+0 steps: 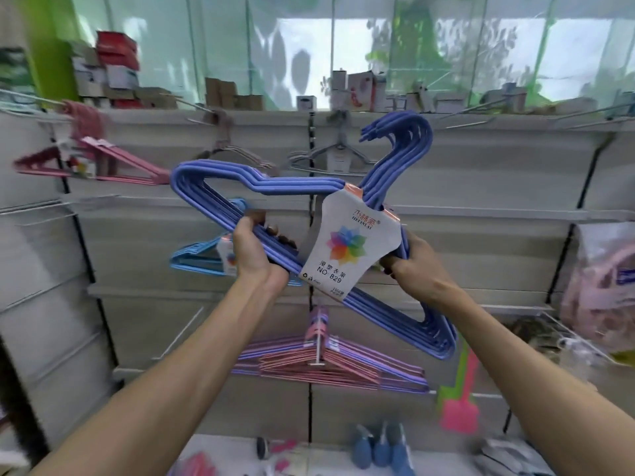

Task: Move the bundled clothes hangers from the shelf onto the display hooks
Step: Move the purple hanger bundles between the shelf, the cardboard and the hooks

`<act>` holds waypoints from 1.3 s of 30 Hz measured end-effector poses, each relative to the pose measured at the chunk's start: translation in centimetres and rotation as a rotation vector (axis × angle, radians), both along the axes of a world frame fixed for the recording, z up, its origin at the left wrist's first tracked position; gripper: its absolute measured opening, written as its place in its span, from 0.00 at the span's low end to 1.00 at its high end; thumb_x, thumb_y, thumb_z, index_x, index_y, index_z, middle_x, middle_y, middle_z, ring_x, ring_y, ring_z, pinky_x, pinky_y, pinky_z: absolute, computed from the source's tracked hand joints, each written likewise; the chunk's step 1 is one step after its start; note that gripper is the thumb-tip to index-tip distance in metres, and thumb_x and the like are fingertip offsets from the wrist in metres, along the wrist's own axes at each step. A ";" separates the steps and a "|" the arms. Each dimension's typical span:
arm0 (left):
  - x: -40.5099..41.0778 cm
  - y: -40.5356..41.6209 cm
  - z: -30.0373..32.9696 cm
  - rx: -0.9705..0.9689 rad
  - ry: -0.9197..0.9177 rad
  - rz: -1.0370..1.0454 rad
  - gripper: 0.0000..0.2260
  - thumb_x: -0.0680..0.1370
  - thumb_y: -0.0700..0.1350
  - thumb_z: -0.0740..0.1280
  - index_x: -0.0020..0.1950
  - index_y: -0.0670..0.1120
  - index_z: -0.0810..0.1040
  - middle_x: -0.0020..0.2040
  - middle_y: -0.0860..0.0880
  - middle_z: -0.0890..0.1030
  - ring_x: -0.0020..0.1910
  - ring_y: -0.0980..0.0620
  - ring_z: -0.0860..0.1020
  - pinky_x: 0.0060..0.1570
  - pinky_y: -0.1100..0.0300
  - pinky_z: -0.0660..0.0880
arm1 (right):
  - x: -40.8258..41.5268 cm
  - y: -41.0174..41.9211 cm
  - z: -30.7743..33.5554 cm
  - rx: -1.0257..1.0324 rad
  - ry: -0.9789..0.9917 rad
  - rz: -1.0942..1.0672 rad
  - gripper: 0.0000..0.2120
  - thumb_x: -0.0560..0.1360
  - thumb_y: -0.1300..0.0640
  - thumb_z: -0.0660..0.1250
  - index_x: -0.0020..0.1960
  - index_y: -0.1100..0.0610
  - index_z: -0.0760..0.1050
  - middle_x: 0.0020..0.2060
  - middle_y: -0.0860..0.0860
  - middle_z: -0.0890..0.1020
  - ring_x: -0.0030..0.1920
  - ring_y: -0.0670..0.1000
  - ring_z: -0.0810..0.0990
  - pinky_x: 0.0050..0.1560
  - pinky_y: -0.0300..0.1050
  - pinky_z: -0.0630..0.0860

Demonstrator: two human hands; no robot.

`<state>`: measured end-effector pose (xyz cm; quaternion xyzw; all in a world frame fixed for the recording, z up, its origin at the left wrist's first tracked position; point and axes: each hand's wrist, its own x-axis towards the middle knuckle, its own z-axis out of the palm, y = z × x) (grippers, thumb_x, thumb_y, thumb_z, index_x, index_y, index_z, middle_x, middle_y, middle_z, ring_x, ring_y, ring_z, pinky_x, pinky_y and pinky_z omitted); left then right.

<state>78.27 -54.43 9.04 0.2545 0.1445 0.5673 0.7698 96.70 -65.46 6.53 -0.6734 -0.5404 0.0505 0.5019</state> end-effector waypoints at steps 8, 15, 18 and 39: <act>-12.0 6.5 -1.7 -0.048 0.035 0.137 0.13 0.76 0.44 0.63 0.32 0.47 0.66 0.30 0.50 0.68 0.23 0.51 0.69 0.28 0.64 0.69 | -10.5 8.3 -1.2 -0.050 -0.008 0.101 0.11 0.75 0.60 0.66 0.57 0.54 0.73 0.46 0.53 0.82 0.47 0.56 0.80 0.49 0.58 0.78; -20.4 11.0 -3.6 -0.074 0.065 0.233 0.09 0.76 0.45 0.65 0.37 0.46 0.69 0.34 0.49 0.71 0.29 0.50 0.72 0.35 0.58 0.71 | -17.8 13.9 -2.8 -0.059 0.010 0.191 0.09 0.74 0.60 0.66 0.54 0.51 0.74 0.44 0.48 0.82 0.45 0.52 0.80 0.46 0.51 0.77; -23.2 12.4 -4.2 -0.079 0.058 0.282 0.09 0.77 0.45 0.64 0.38 0.46 0.71 0.36 0.50 0.74 0.34 0.49 0.75 0.39 0.56 0.72 | -20.4 16.3 -2.9 -0.071 -0.009 0.237 0.11 0.75 0.59 0.67 0.53 0.47 0.73 0.45 0.46 0.81 0.45 0.49 0.79 0.47 0.50 0.77; -36.6 31.5 -7.0 -0.165 0.073 0.536 0.03 0.78 0.44 0.66 0.46 0.46 0.74 0.46 0.46 0.78 0.49 0.46 0.80 0.53 0.46 0.77 | -32.9 40.3 -4.8 -0.145 -0.056 0.450 0.16 0.69 0.51 0.64 0.56 0.47 0.72 0.47 0.49 0.82 0.47 0.54 0.81 0.51 0.61 0.79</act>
